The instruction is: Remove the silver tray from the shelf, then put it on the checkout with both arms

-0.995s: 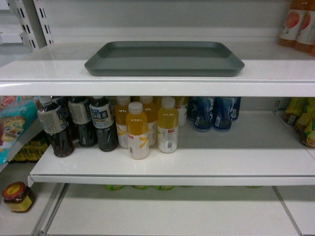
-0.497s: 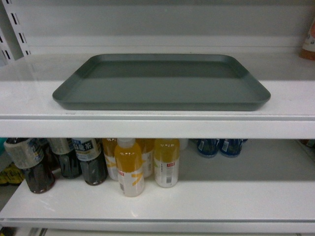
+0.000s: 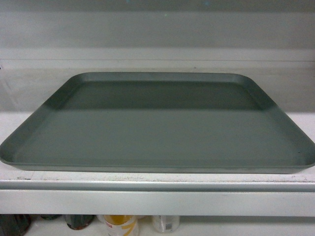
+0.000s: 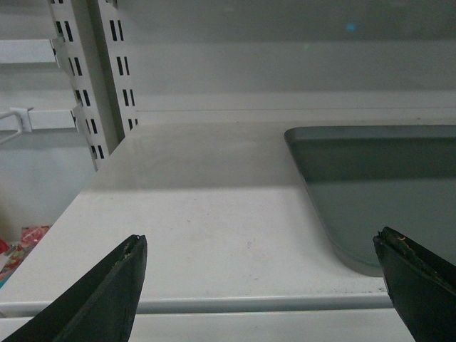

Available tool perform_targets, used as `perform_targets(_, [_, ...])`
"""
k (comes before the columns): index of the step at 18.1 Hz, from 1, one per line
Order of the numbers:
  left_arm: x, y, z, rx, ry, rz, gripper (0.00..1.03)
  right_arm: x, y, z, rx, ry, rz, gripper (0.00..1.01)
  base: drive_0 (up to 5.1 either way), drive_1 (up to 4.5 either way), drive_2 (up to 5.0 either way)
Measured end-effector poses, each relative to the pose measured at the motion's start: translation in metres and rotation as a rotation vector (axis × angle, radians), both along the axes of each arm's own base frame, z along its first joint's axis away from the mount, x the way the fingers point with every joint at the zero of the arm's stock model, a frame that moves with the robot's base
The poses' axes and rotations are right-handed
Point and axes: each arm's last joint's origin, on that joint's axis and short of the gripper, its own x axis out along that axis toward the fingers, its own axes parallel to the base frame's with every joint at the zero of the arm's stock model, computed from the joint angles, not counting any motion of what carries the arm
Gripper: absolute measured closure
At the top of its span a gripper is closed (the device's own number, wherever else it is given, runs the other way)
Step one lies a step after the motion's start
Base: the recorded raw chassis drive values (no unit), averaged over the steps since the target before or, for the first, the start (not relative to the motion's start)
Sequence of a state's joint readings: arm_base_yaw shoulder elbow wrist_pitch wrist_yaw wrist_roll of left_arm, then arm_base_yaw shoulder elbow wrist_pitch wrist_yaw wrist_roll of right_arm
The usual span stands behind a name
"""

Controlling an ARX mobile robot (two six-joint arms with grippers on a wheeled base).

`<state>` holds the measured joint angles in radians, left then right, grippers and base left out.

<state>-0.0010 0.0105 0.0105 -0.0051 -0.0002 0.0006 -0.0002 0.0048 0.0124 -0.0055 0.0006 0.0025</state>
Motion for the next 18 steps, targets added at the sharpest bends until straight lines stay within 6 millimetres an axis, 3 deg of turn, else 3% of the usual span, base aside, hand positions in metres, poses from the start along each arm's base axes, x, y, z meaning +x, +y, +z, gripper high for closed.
perform_targets(10, [0.0,0.0,0.0,0.0,0.0,0.0,0.05,0.0,0.0,0.0,0.0,0.0,0.0,0.03,0.0,0.0,0.0])
perform_targets(11, [0.0,0.0,-0.001,-0.01,0.044,0.029,0.05,0.0,0.0,0.0,0.0,0.0,0.0,0.03,0.0,0.0,0.0])
perform_targets(12, [0.0,-0.005,0.001,-0.016,0.216,0.133,0.05,0.0,0.0,-0.002,0.029,0.034,0.048,0.03,0.0,0.0,0.0])
perform_targets(13, [0.006,-0.01,0.007,0.015,0.271,0.203,0.05,0.004,-0.001,-0.002,0.072,0.051,0.103,0.03,0.0,0.0,0.0])
perform_targets(15, [0.014,-0.01,0.019,0.003,0.197,0.279,0.05,0.01,-0.001,0.001,0.097,0.033,0.148,0.03,0.0,0.0,0.0])
perform_targets(16, [0.022,-0.008,0.031,-0.023,0.146,0.275,0.05,0.017,-0.001,0.006,0.102,0.016,0.177,0.03,0.0,0.0,0.0])
perform_targets(18, [0.036,-0.003,0.033,-0.038,0.144,0.235,0.05,0.029,0.002,0.013,0.088,-0.003,0.214,0.03,0.0,0.0,0.0])
